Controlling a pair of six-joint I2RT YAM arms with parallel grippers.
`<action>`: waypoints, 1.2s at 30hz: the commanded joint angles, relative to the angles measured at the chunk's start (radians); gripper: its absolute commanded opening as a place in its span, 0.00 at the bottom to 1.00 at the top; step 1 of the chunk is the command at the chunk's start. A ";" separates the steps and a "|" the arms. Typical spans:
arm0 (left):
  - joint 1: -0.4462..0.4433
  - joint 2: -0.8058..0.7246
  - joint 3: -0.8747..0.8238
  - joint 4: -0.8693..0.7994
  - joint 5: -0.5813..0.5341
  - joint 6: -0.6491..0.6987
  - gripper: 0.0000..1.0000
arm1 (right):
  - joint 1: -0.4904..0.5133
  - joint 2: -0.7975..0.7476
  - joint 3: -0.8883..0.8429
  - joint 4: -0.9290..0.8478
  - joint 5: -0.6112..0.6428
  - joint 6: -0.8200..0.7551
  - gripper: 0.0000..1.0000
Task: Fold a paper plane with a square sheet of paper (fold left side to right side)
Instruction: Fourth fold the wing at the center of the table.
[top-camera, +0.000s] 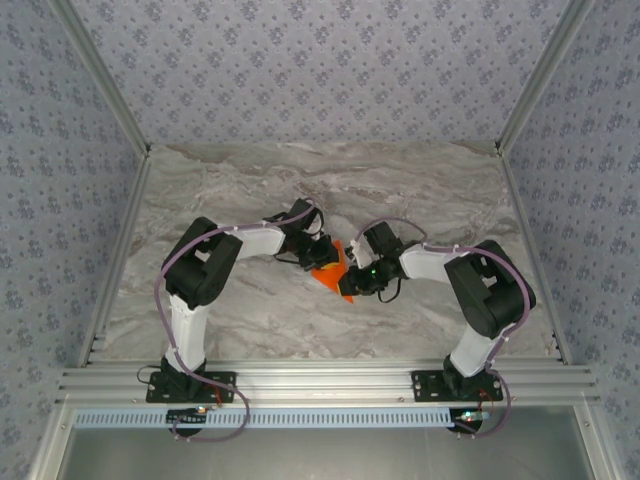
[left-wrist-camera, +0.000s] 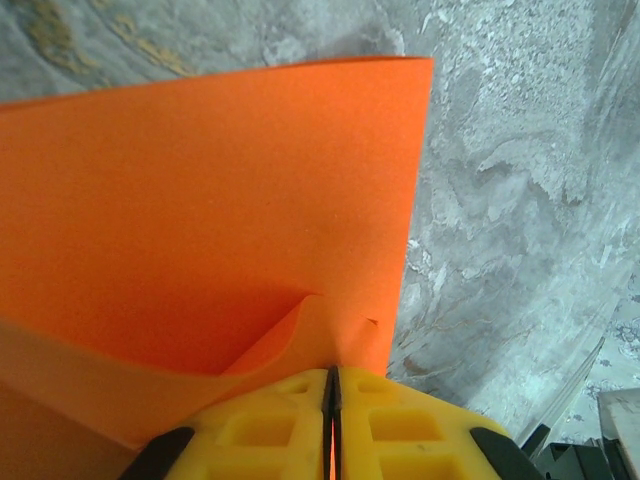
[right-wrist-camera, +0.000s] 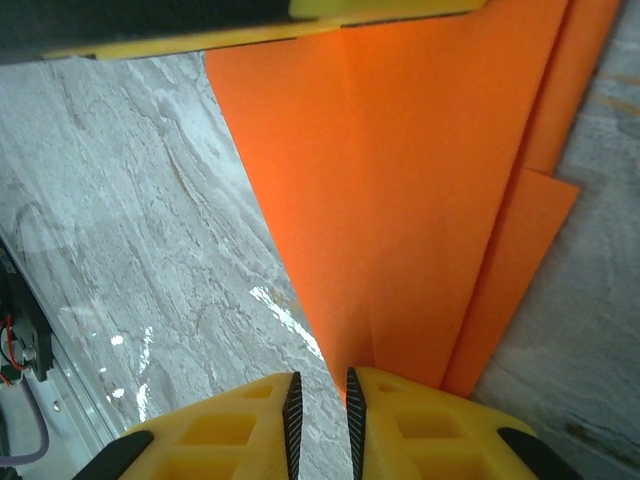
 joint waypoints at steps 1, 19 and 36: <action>-0.002 0.043 0.004 -0.082 -0.051 0.027 0.10 | 0.010 0.008 -0.042 -0.128 0.046 -0.018 0.21; -0.001 0.057 0.007 -0.090 -0.062 0.030 0.10 | 0.030 -0.110 -0.158 -0.247 0.087 0.027 0.17; -0.009 0.056 0.027 -0.100 -0.054 0.031 0.10 | -0.050 -0.326 -0.156 -0.097 -0.082 0.110 0.15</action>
